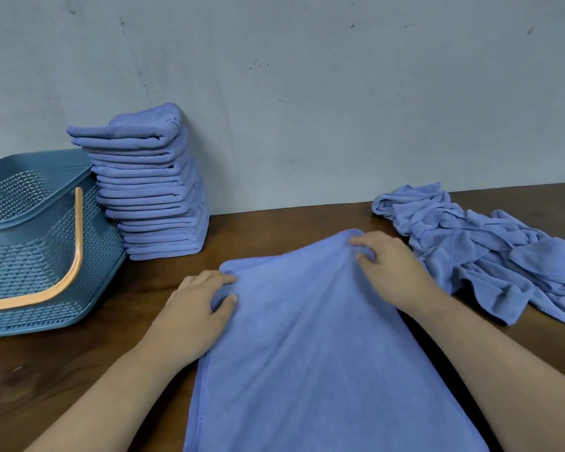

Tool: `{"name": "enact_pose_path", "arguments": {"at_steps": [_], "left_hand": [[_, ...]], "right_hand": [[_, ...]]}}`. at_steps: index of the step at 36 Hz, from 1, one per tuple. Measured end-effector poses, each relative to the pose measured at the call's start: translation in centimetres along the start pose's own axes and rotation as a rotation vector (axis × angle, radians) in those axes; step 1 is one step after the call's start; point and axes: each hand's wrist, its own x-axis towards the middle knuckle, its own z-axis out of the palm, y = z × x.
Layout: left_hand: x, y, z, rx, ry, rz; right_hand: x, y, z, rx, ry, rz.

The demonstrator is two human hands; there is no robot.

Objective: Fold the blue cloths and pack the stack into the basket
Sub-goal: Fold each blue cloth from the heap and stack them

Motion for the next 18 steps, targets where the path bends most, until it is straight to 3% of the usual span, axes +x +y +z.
{"name": "enact_pose_path", "arguments": {"at_steps": [3, 7, 12, 18], "left_hand": [[0.1, 0.0, -0.1, -0.053, 0.051, -0.003], [0.6, 0.5, -0.2, -0.147, 0.139, -0.003], [1.6, 0.1, 0.9, 0.126, -0.060, -0.086], [1.4, 0.5, 0.7, 0.156, -0.068, -0.104]], "right_hand": [[-0.3, 0.3, 0.4, -0.277, -0.219, 0.042], [-0.6, 0.2, 0.7, -0.299, -0.185, 0.053], [-0.7, 0.1, 1.1, -0.323, -0.174, 0.052], [-0.6, 0.5, 1.4, -0.307, -0.133, 0.052]]}}
